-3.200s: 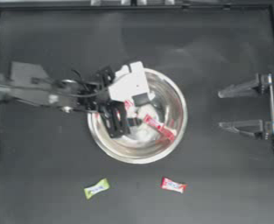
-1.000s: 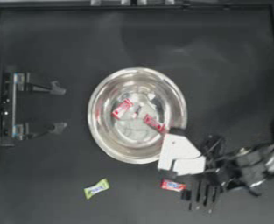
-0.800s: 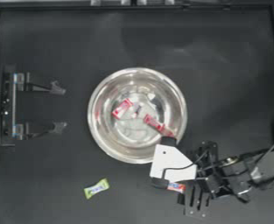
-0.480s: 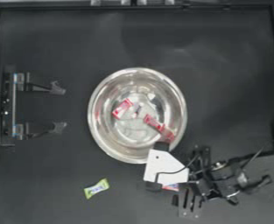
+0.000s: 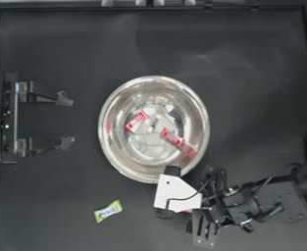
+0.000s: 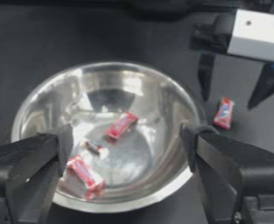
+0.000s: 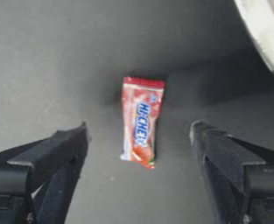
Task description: Put candies in bowl
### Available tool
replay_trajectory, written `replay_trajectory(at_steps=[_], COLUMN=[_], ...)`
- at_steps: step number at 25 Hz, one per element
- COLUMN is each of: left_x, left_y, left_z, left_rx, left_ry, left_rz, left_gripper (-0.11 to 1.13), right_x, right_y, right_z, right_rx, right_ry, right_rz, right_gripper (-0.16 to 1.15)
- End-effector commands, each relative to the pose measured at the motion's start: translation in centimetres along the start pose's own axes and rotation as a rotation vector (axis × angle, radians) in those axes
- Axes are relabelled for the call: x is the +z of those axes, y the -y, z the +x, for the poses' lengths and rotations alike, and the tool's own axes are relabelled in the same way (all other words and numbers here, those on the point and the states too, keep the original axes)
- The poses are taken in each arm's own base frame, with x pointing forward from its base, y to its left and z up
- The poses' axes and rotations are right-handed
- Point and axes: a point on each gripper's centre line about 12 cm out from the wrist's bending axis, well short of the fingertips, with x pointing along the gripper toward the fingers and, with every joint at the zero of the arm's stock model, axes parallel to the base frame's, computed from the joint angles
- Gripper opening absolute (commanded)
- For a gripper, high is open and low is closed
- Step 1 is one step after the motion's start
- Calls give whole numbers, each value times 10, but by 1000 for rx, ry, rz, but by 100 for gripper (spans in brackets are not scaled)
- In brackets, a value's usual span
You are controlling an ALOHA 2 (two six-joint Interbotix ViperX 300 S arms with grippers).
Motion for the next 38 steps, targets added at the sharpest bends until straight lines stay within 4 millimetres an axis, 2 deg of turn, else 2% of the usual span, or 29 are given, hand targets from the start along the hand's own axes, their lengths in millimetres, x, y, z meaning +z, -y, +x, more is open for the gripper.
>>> replay_trajectory(at_steps=[1, 13, 18, 21, 25, 26, 28, 33, 38], left_x=[5, 4, 4, 2, 0, 0, 0, -1, -2], left_y=[0, 0, 0, 0, 0, 0, 0, 0, 0], left_z=[1, 2, 2, 2, 2, 2, 2, 2, 2], left_rx=[-1, -1, -1, -1, -1, -1, -1, -1, -1], left_ry=[11, 8, 8, 3, -2, -2, -2, -3, -6], left_rz=[-6, -20, -21, -26, -32, -32, -32, -32, -40], left_gripper=[102, 102, 102, 102, 102, 102, 102, 102, 102], right_x=[3, 2, 1, 1, 1, 1, 1, 2, 7], right_y=[-4, -4, -3, -3, -3, -4, -5, -7, -4], right_z=[-4, 10, 12, 13, 12, 11, 9, -8, -45], right_rx=[16, -10, -15, -17, -25, -28, -31, -34, -11], right_ry=[13, -18, -23, -23, -16, -12, -4, 31, 112], right_rz=[4, -5, -3, -1, 8, 5, 1, -17, -19], right_gripper=[99, 98, 92, 77, 45, 40, 39, 39, 39])
